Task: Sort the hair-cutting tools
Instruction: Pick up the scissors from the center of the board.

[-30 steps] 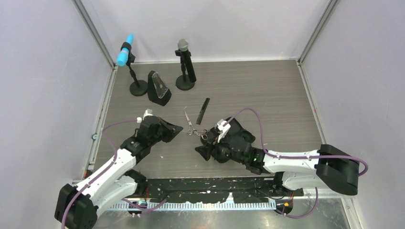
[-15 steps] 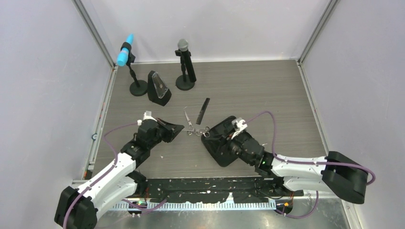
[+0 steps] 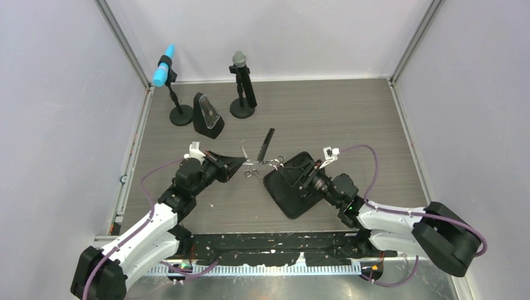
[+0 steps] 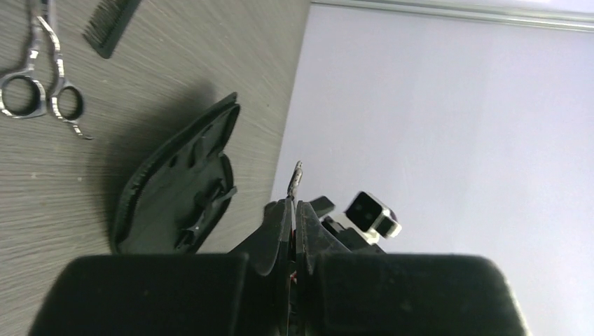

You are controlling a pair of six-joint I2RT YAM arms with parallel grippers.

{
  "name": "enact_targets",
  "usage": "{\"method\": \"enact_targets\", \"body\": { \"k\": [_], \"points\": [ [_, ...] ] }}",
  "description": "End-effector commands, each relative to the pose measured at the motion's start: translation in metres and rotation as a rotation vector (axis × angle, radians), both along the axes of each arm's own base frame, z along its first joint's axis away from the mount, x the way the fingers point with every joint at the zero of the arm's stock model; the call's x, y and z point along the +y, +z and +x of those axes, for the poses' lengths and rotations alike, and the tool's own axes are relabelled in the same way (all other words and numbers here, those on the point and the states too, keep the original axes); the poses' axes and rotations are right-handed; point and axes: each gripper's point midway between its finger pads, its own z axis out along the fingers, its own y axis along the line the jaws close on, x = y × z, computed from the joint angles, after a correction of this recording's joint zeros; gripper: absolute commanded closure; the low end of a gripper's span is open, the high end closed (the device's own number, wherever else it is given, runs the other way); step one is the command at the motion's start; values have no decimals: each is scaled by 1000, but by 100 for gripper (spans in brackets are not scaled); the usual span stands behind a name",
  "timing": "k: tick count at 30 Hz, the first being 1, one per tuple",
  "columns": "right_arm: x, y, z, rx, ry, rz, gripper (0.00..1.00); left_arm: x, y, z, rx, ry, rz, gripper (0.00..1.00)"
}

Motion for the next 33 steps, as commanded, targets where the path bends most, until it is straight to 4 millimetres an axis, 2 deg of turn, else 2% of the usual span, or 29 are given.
{"method": "enact_targets", "body": {
  "k": [1, 2, 3, 8, 25, 29, 33],
  "points": [
    [12, 26, -3, 4, 73, 155, 33, -7, 47, -1, -126, -38, -124, 100],
    [13, 33, -3, -7, 82, 183, 33, -8, 48, -2, -129, -42, -130, 100],
    [15, 30, -3, 6, 94, 184, 33, -8, 50, -2, -132, -44, -134, 100],
    [19, 41, -1, -17, 120, 246, 35, -12, 55, -4, -148, -62, -151, 100],
    [4, 60, 16, -59, 88, 315, 40, -22, 47, -7, -120, -104, -178, 100],
    [3, 60, 19, -52, 90, 324, 49, -21, 42, -8, -111, -95, -184, 100],
    [2, 56, 19, -40, 92, 328, 67, -21, 41, -8, -108, -94, -183, 100]
  ]
}}
